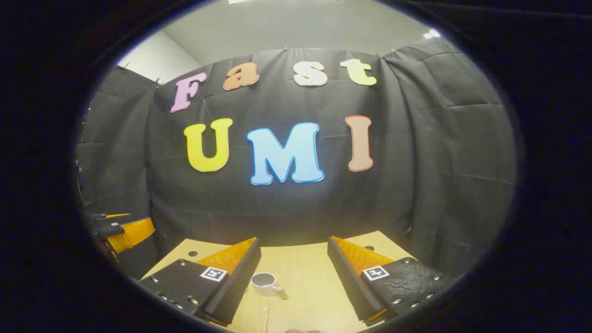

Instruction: Put the toothbrush and toothpaste on the desktop into the cup, then pick up the cup and place it on the coaster on the desktop.

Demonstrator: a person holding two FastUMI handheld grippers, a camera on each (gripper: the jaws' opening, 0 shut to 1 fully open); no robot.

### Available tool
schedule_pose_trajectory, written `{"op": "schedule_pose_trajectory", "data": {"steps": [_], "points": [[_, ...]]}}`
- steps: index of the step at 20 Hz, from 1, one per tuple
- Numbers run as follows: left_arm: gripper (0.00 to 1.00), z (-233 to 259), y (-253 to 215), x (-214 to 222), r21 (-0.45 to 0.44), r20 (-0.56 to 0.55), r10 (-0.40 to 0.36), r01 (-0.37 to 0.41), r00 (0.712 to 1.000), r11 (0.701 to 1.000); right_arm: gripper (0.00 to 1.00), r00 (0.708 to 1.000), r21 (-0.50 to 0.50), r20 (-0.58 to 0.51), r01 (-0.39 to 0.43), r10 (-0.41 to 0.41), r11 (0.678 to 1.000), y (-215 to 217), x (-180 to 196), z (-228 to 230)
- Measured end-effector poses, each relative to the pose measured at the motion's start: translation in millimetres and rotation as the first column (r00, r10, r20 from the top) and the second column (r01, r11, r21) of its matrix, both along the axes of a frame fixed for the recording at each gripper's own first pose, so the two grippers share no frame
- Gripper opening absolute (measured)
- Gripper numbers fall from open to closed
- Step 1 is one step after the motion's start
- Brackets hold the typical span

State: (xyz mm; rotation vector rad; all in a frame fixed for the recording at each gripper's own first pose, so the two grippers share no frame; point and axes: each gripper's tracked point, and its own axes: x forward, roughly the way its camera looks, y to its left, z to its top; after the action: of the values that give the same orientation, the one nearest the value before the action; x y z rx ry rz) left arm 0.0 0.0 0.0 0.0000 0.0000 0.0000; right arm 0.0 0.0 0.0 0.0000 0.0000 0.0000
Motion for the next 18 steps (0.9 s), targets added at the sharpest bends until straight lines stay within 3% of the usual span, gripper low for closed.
{"op": "schedule_pose_trajectory", "data": {"steps": [1, 11, 18], "points": [[0.95, 1.9, 1.0, 2.9, 0.01, 0.002, 0.007, -0.007, 1.0, 1.0, 0.91, 1.0, -0.011, -0.005, -0.029, 0.029, 1.0, 11.8, 4.1, -6.8], [0.95, -0.5, 0.9, 5.9, 0.013, -0.027, 0.022, -0.022, 0.999, 1.0, 0.91, 0.996, -0.036, -0.036, -0.081, 0.079, 0.996, 40.1, 13.3, -7.6], [0.95, -44.0, -3.2, 18.3, -0.056, -0.181, 0.01, -0.021, 0.983, 0.998, 0.91, 0.981, -0.057, -0.175, -0.093, 0.082, 0.994, 49.8, 15.7, -44.7]]}}
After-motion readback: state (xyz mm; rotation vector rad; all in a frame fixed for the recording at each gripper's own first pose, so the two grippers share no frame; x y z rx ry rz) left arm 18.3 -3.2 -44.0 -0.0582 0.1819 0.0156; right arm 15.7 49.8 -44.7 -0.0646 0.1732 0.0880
